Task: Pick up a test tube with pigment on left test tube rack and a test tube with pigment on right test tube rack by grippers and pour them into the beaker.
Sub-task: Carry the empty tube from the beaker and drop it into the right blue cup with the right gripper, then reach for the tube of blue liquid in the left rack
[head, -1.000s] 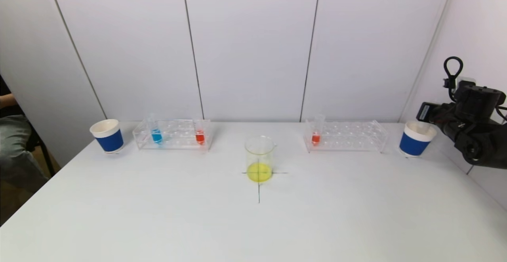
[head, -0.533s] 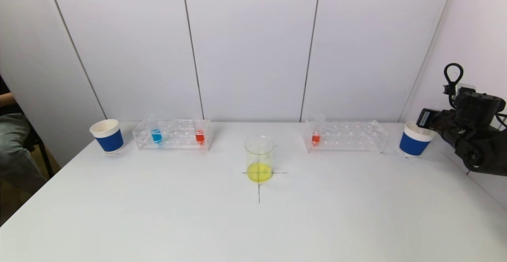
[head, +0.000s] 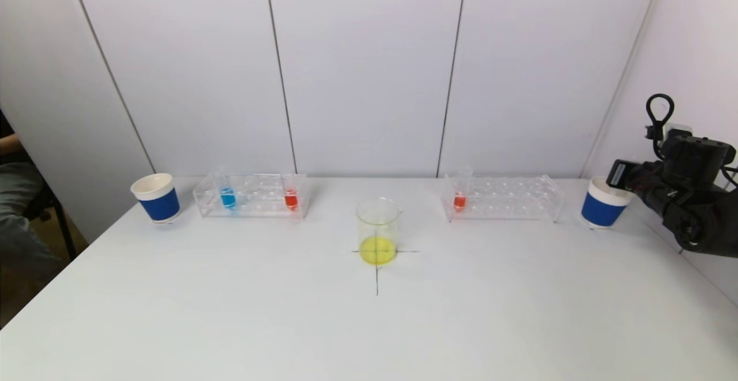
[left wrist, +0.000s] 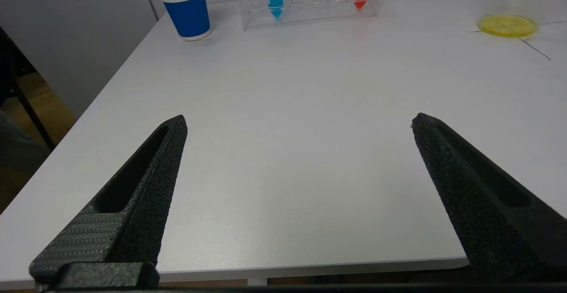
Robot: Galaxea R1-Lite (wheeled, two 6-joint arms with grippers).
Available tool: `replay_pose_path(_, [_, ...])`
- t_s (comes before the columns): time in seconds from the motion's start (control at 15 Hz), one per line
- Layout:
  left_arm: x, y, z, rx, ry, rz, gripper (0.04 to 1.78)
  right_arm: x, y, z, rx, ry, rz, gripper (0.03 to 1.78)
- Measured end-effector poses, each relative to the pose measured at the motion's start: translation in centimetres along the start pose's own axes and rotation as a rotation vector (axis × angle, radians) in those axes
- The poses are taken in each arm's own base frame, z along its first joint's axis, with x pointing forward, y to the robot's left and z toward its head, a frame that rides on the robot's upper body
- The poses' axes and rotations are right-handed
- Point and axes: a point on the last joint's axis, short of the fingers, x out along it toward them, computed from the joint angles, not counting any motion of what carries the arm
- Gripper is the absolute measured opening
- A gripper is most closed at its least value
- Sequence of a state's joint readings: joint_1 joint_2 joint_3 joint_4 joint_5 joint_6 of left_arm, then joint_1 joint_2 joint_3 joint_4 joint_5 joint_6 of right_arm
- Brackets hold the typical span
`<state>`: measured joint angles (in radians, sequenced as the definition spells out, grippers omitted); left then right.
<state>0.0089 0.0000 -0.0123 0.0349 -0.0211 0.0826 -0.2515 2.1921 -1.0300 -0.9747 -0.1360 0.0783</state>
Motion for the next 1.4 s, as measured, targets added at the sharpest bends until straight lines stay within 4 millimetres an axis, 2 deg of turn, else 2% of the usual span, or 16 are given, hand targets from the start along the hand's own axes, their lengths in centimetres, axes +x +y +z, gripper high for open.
replay_pose_path(0.6, [0.0,0.0,0.0,0.0,0.0,-0.001,1.77,-0.06,0.01,0.15,0.013,-0.003,0.003,0.47])
replay_pose_path(0.8, [0.0,0.0,0.0,0.0,0.0,0.0,1.77,-0.07,0.01,0.14,0.014,-0.003,0.003,0.56])
replay_pose_path(0.93, [0.0,0.0,0.0,0.0,0.0,0.0,1.77,-0.07,0.01,0.14,0.015,-0.003,0.003,0.73])
replay_pose_path(1.2, [0.0,0.0,0.0,0.0,0.0,0.0,1.77,-0.08,0.01,0.12,0.015,-0.002,0.003,1.34])
replay_pose_path(1.4, [0.0,0.0,0.0,0.0,0.0,0.0,1.77,-0.07,0.02,0.26,0.017,-0.015,0.005,1.67])
